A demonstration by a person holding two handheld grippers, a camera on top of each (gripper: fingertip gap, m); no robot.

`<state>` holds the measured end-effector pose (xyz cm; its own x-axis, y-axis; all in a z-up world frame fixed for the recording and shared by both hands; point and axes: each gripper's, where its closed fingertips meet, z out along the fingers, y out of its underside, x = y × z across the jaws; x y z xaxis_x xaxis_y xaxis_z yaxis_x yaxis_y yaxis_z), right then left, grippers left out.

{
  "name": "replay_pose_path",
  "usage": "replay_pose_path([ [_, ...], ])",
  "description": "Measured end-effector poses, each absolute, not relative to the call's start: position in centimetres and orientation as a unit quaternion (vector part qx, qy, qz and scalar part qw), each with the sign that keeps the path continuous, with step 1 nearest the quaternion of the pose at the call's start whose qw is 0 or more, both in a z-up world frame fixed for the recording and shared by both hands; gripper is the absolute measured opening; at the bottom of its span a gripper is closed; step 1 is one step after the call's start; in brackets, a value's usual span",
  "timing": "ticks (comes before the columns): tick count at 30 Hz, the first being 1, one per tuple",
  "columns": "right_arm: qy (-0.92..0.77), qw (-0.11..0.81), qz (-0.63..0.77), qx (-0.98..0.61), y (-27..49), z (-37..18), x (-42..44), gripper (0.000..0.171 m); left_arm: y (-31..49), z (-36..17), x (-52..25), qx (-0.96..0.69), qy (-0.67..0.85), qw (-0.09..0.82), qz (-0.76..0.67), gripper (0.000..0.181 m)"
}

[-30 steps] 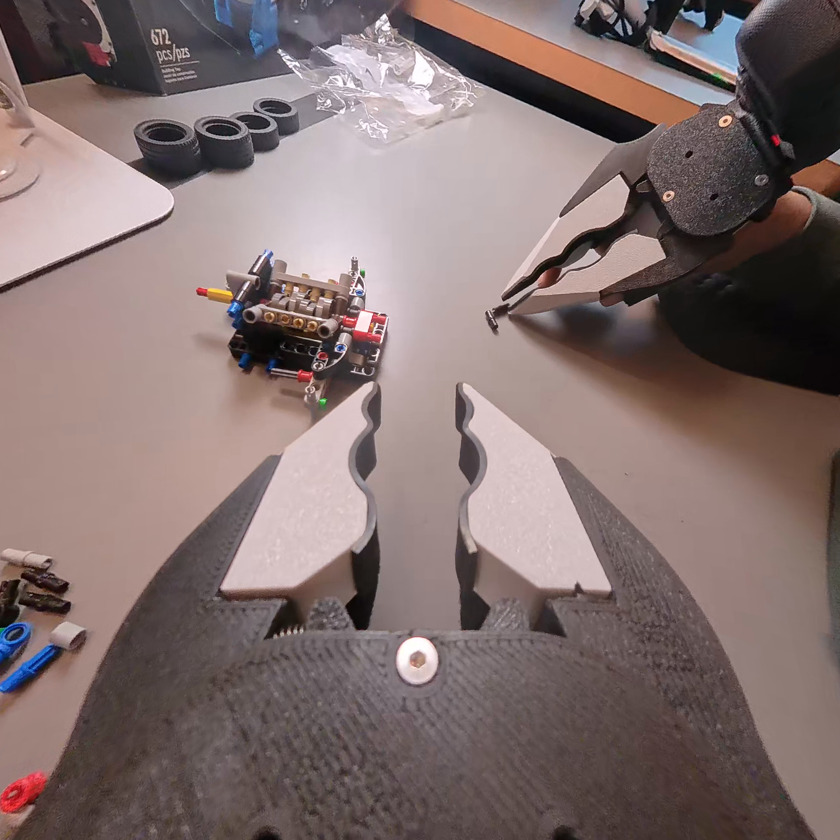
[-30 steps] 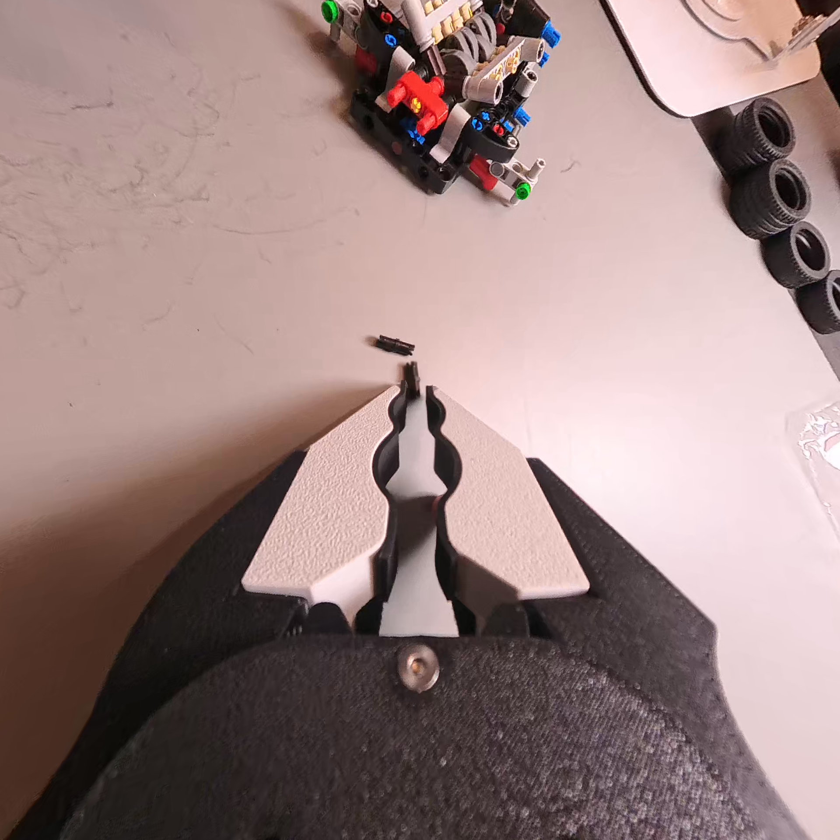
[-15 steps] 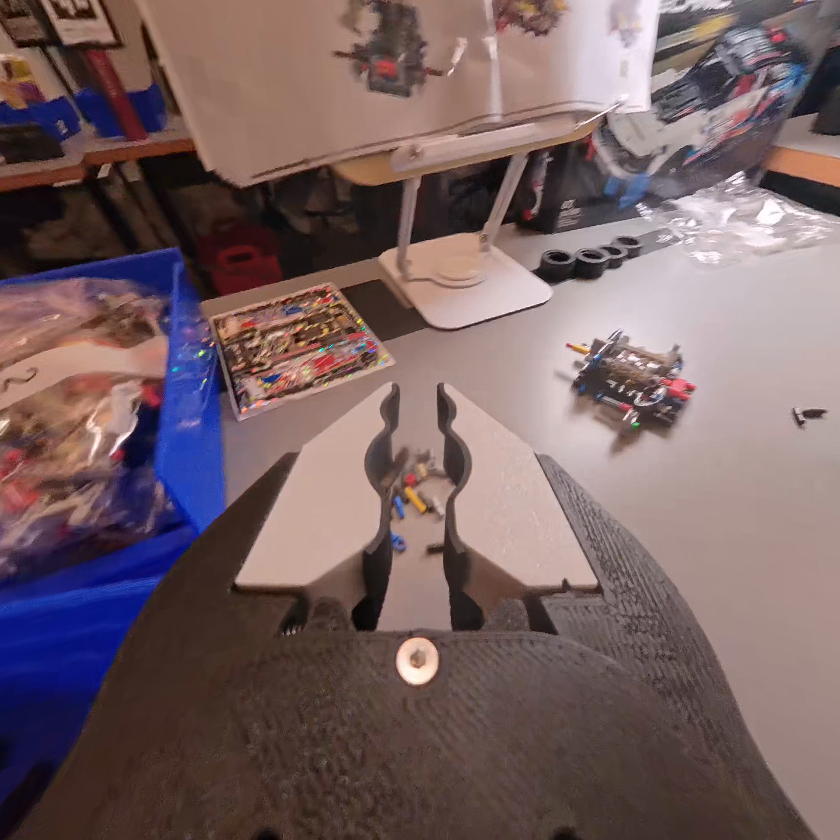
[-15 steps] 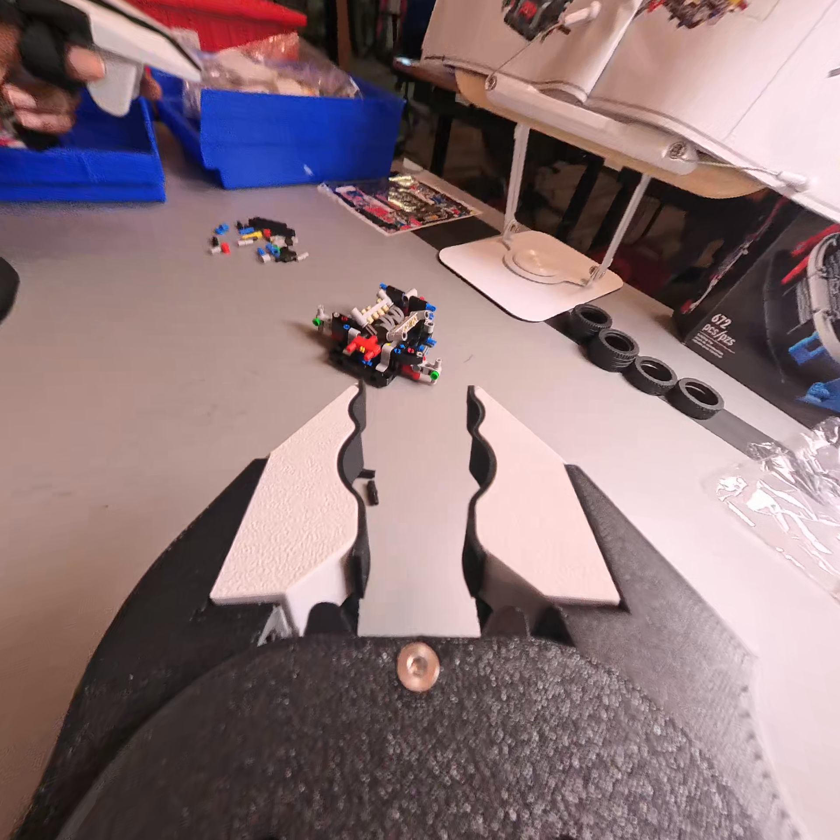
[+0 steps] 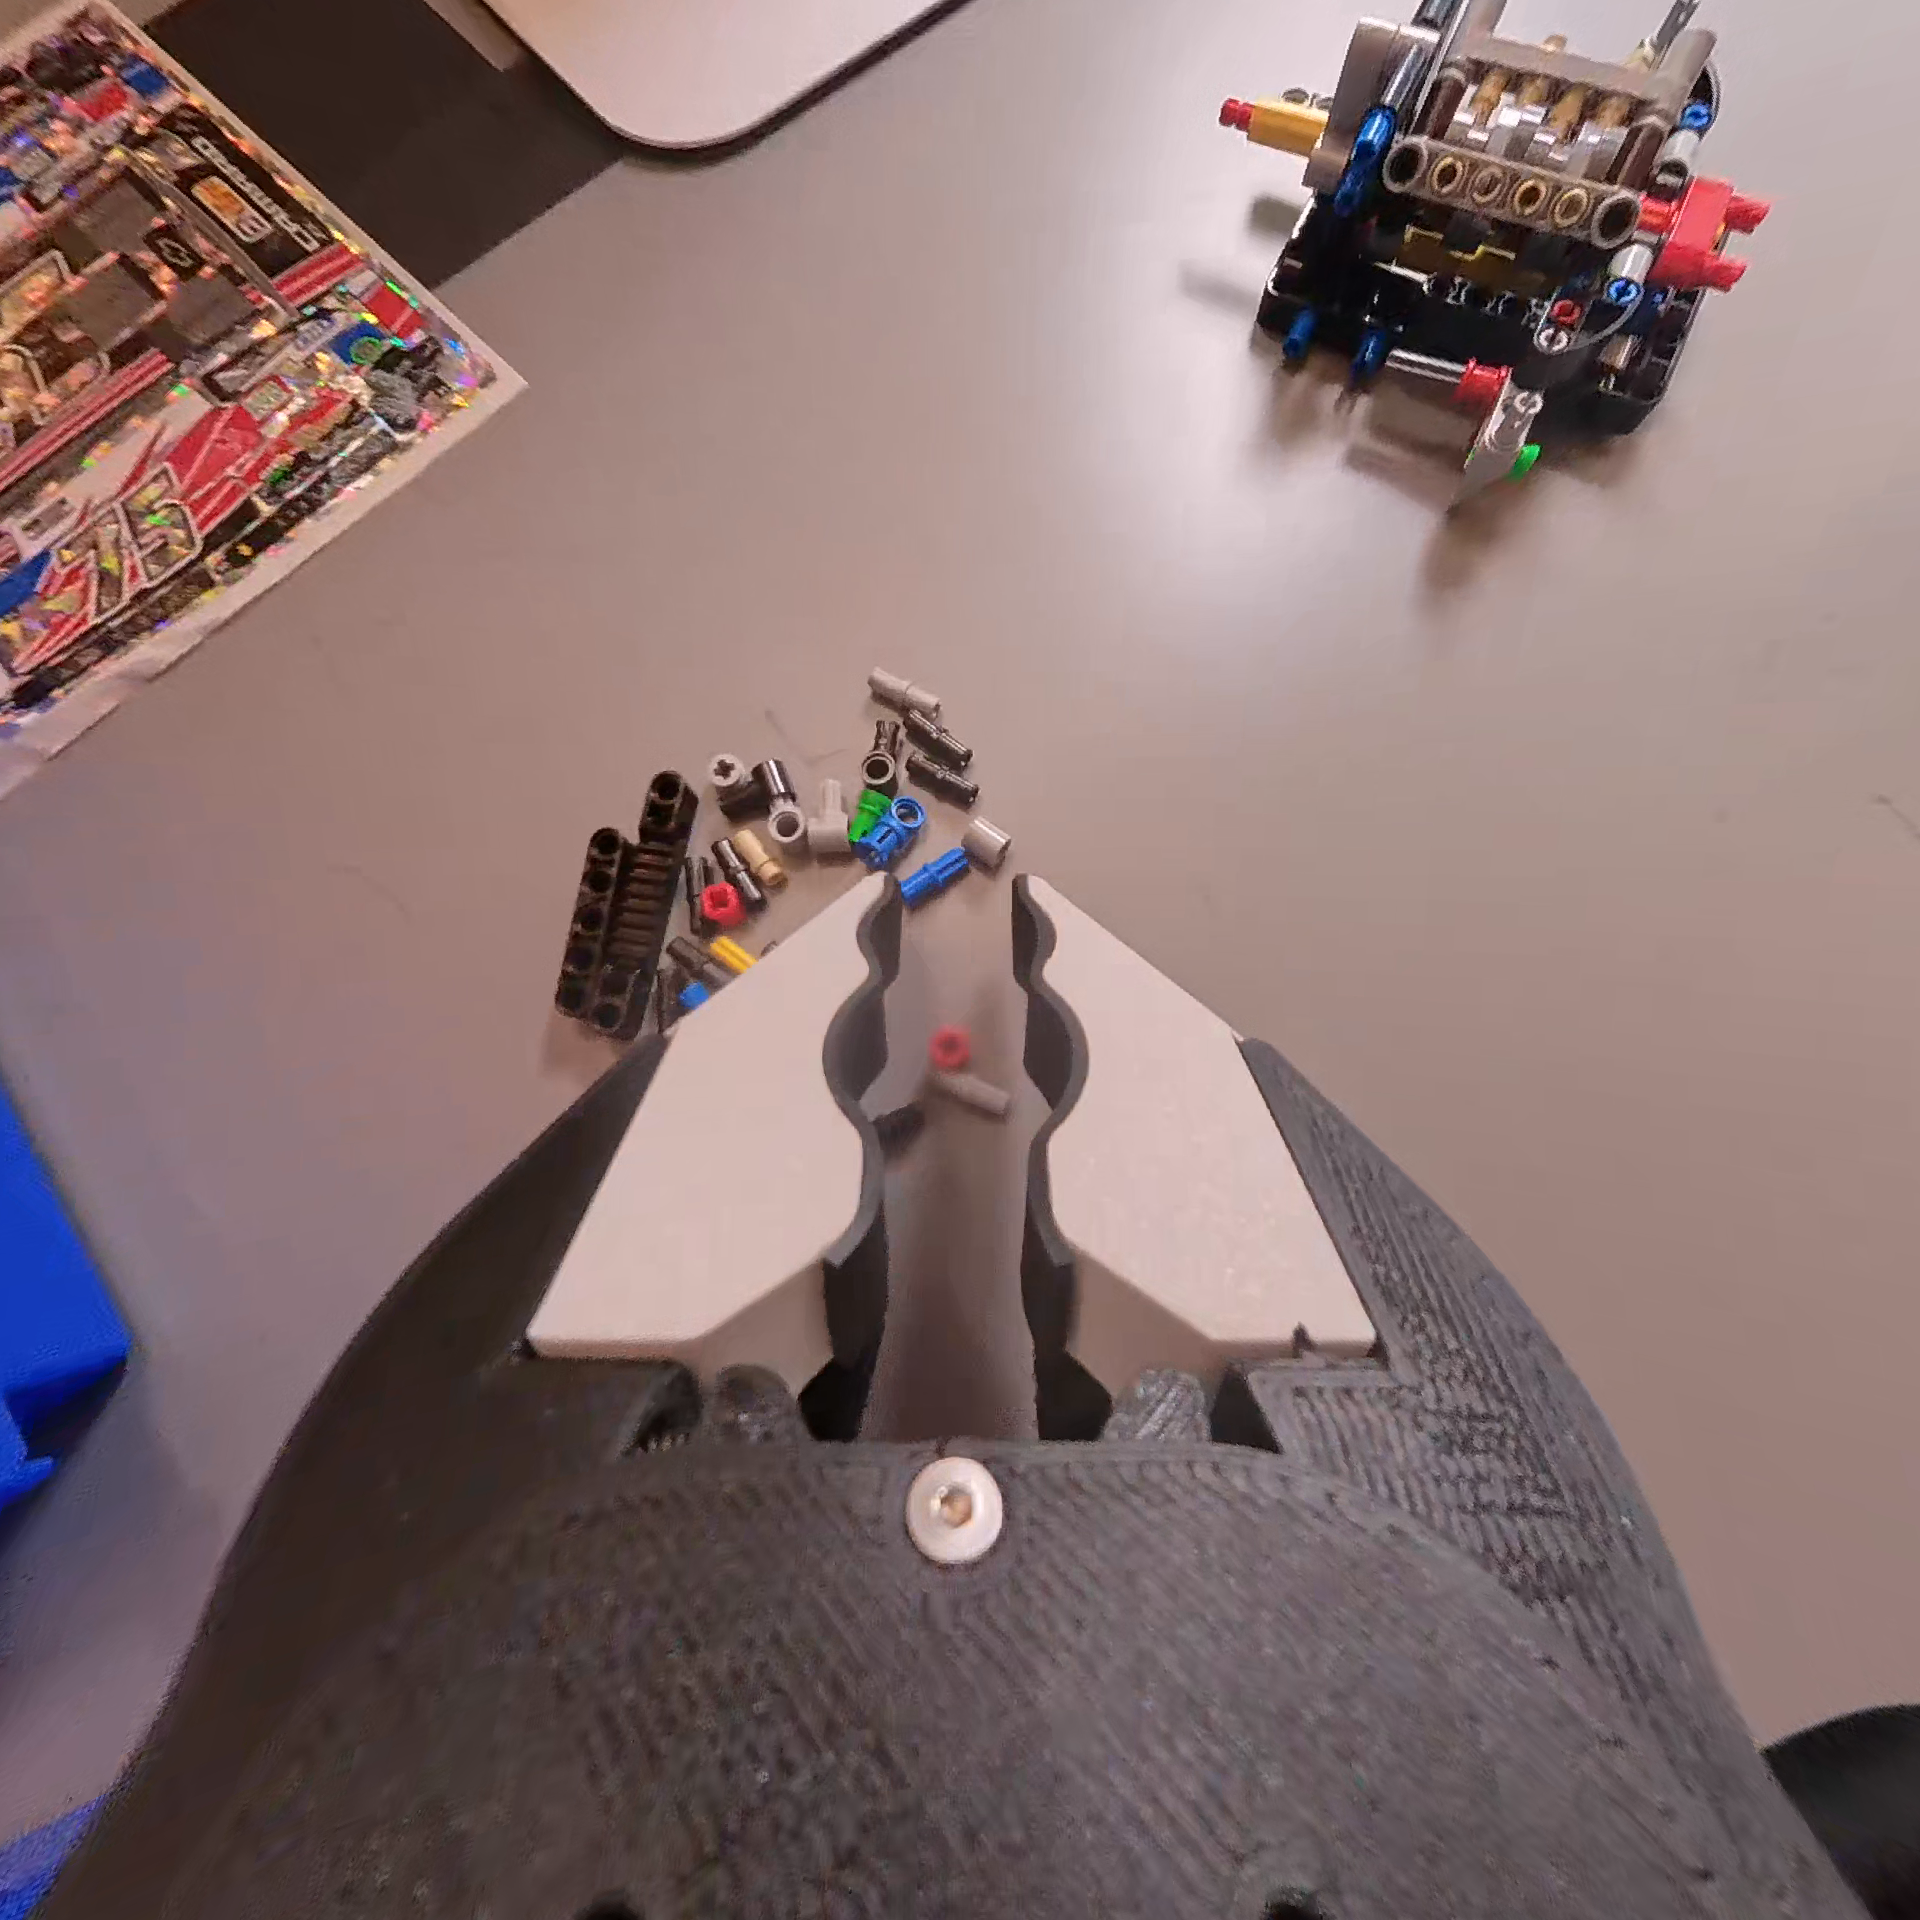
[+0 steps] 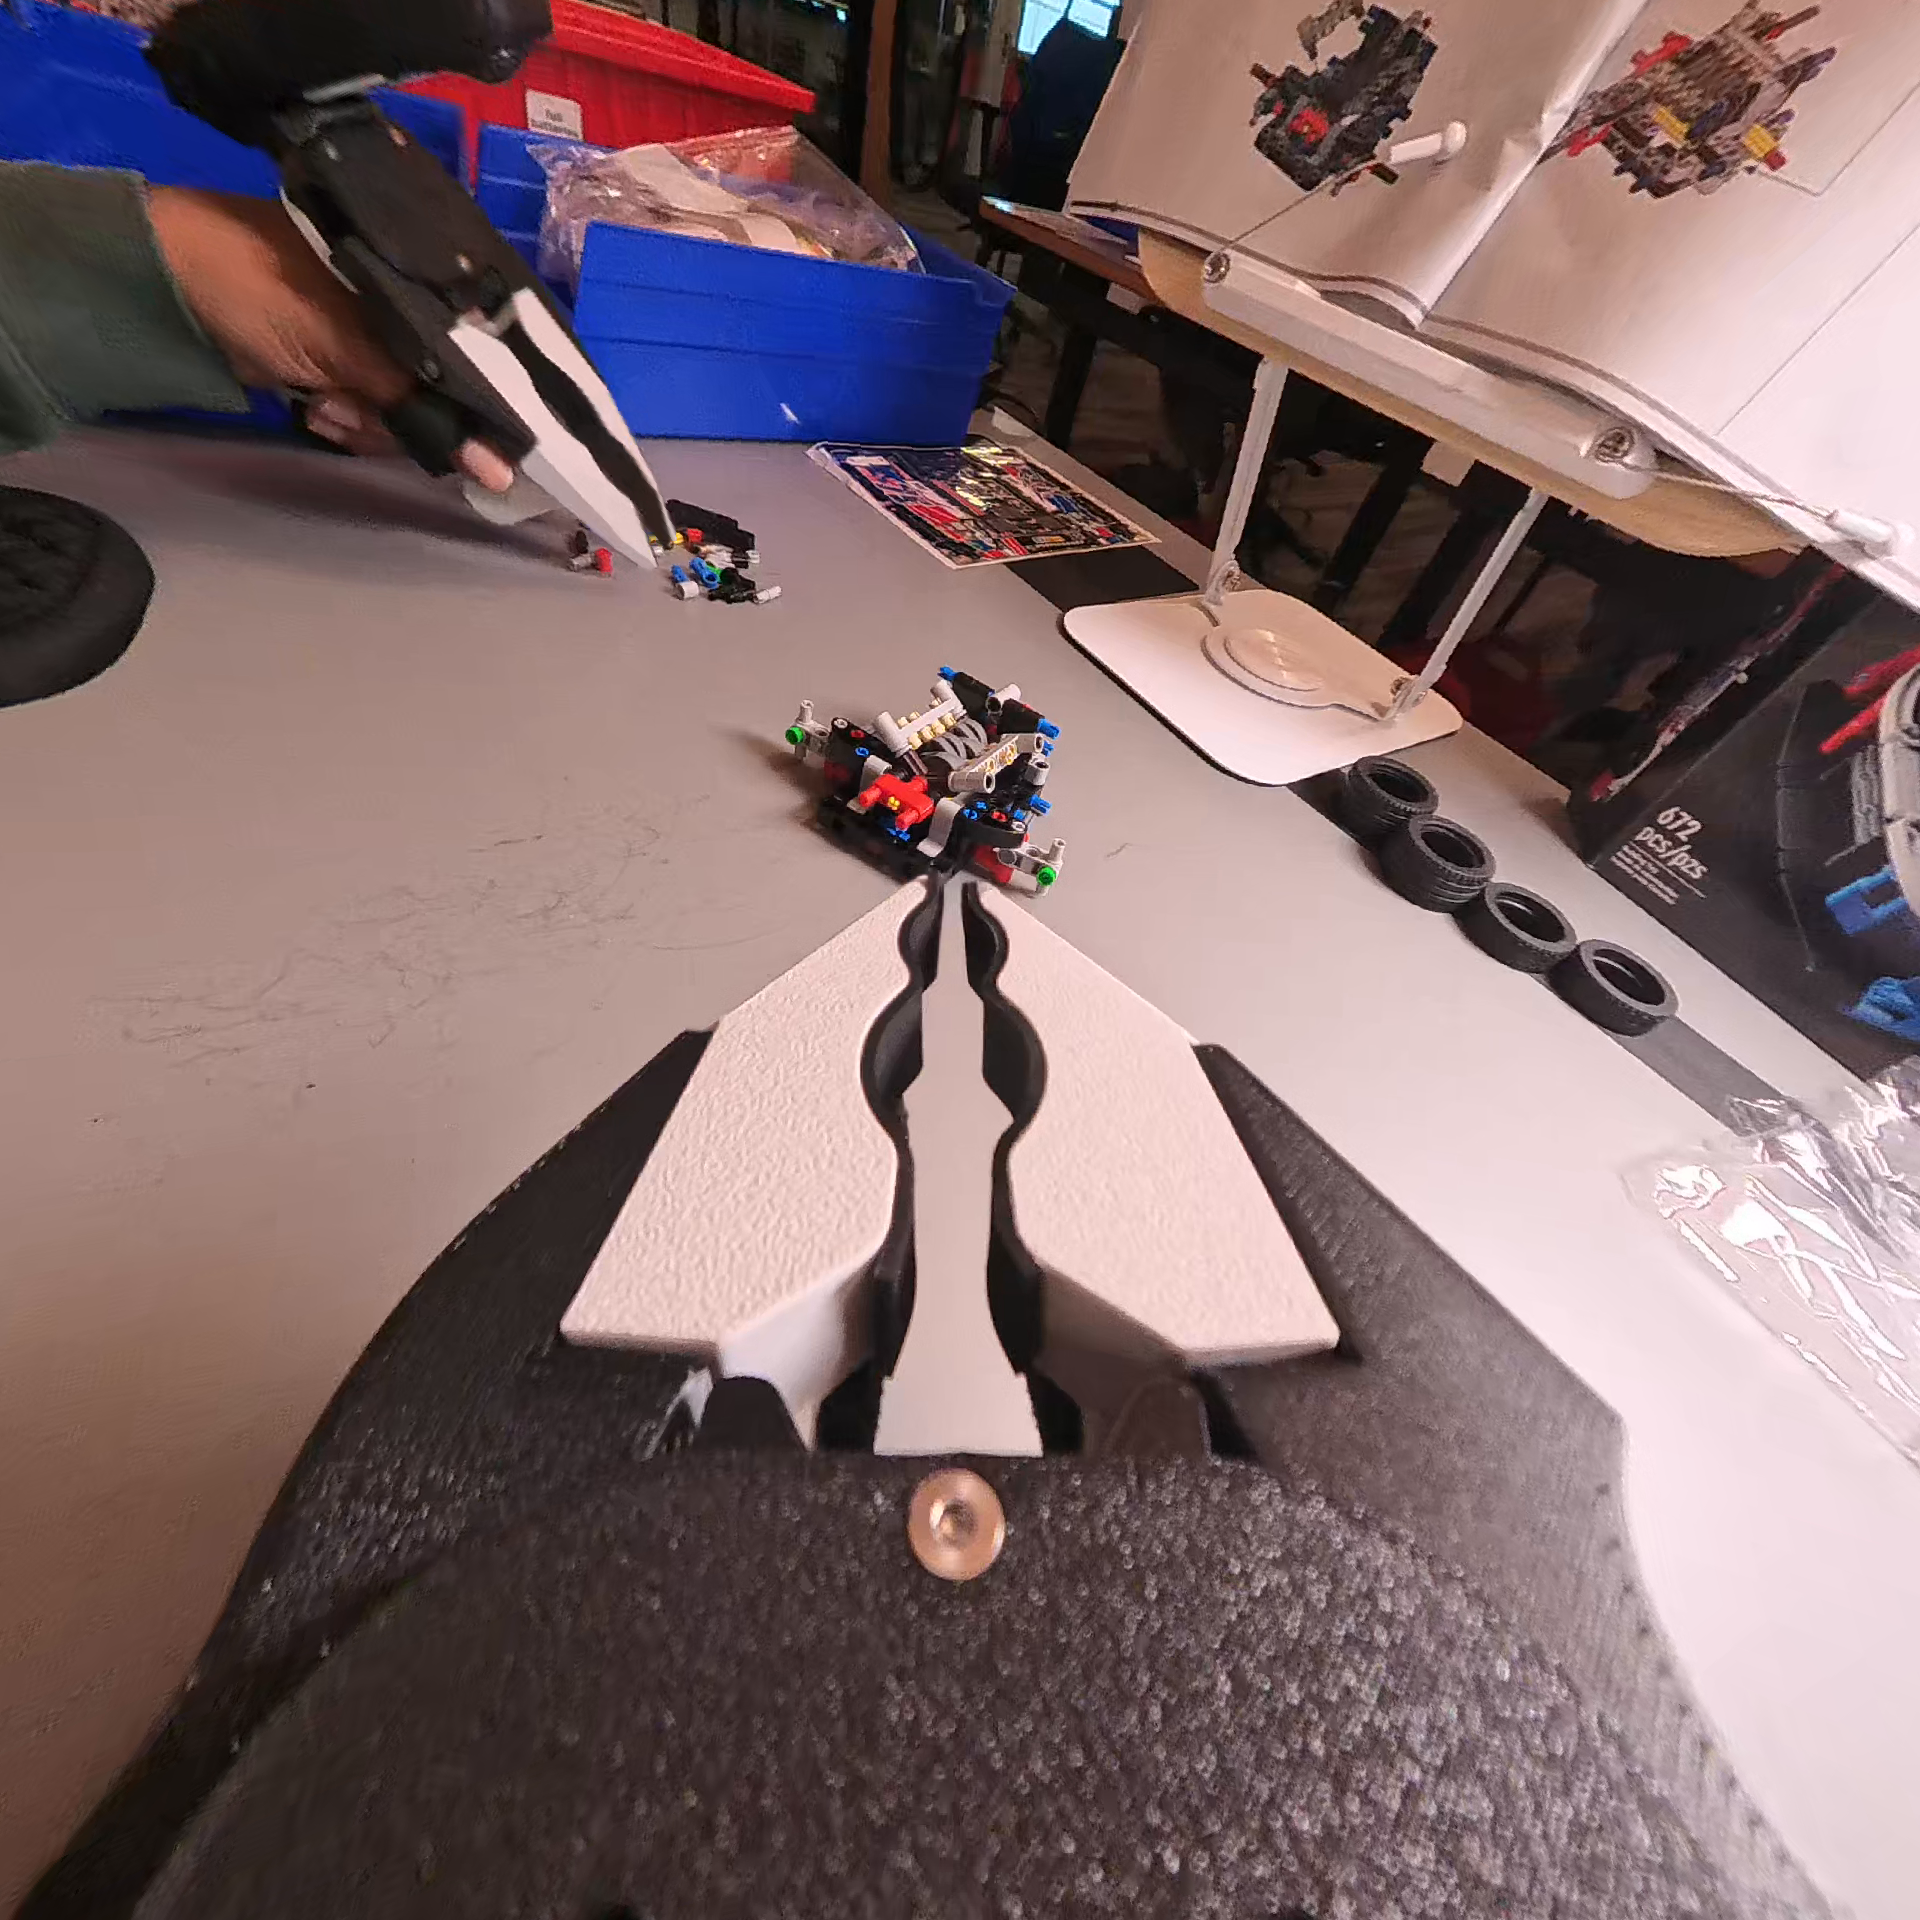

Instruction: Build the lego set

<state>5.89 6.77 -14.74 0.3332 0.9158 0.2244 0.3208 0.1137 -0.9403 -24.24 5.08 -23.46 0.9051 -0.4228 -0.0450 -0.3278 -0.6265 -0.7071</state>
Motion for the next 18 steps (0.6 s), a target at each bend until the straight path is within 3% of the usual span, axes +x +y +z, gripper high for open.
replay_pose_path([
  [18, -0.519, 0.53, 0.263, -0.618, 7.0, -15.9, 6.2, 0.003, 5.7, -24.7, -23.8, -0.897, 0.24, 0.367, -0.056, 0.006],
])
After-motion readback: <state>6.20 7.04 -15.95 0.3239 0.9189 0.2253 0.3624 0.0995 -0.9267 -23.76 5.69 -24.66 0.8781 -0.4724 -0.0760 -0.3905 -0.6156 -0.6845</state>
